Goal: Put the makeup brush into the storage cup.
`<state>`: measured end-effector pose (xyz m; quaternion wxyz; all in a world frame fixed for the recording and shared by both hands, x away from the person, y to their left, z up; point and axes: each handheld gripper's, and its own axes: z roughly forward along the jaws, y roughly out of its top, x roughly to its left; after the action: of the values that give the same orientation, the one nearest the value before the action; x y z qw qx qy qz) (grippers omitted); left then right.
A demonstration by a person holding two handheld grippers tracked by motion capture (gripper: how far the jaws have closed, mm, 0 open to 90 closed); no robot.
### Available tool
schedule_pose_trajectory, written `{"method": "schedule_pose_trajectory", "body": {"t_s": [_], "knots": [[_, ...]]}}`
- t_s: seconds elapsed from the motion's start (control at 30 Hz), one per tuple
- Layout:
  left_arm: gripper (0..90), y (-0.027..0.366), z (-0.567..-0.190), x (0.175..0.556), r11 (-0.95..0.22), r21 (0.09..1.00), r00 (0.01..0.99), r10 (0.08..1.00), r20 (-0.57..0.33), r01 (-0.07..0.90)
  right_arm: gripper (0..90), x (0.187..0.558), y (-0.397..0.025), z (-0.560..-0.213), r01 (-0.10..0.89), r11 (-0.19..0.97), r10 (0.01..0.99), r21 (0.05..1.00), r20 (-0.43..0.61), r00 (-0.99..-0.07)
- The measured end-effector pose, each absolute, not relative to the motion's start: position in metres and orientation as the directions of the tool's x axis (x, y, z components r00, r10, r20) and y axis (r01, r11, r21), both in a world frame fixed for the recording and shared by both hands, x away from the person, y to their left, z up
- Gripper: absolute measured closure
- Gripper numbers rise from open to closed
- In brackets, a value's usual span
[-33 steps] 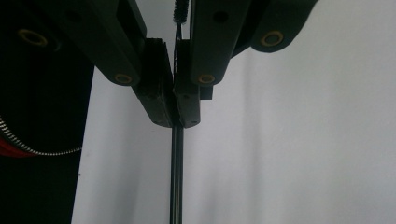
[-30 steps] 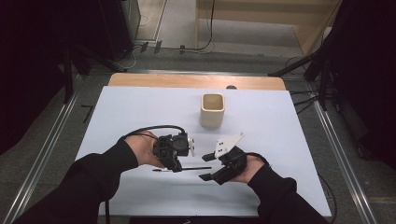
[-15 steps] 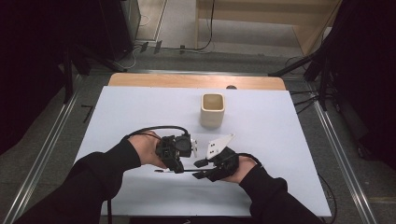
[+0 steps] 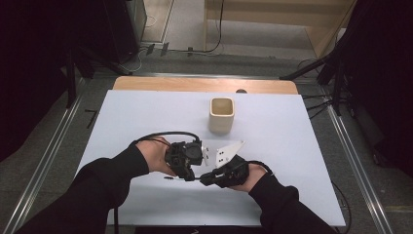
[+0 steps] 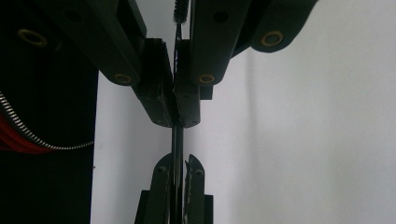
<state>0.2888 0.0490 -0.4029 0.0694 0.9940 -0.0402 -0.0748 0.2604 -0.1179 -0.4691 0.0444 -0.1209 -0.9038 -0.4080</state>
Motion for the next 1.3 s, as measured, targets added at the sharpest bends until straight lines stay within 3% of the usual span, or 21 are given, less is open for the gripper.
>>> {"method": "schedule_pose_trajectory", "body": {"t_s": [0.23, 0.47, 0.57, 0.97, 1.3], "knots": [[83.7, 0.050, -0.401, 0.289, -0.980, 0.181, 0.984, -0.104, -0.141, -0.077, 86.0, 0.259, -0.118, -0.469, 0.234, 0.641, 0.156, 0.731, 0.175, -0.972], [49.2, 0.058, -0.399, 0.302, -0.968, 0.248, 0.985, -0.007, -0.173, 0.036, 86.0, 0.261, -0.122, -0.468, 0.260, 0.634, 0.179, 0.728, 0.189, -0.966], [42.2, 0.063, -0.400, 0.308, -0.957, 0.278, 0.982, 0.034, -0.188, 0.086, 86.0, 0.262, -0.123, -0.468, 0.270, 0.634, 0.187, 0.725, 0.194, -0.963], [33.2, 0.078, -0.401, 0.317, -0.911, 0.372, 0.974, 0.112, -0.195, 0.179, 86.0, 0.263, -0.133, -0.467, 0.300, 0.614, 0.226, 0.730, 0.202, -0.953], [33.5, 0.088, -0.404, 0.320, -0.874, 0.429, 0.966, 0.150, -0.212, 0.230, 85.9, 0.261, -0.142, -0.466, 0.338, 0.598, 0.271, 0.727, 0.213, -0.939]]}}
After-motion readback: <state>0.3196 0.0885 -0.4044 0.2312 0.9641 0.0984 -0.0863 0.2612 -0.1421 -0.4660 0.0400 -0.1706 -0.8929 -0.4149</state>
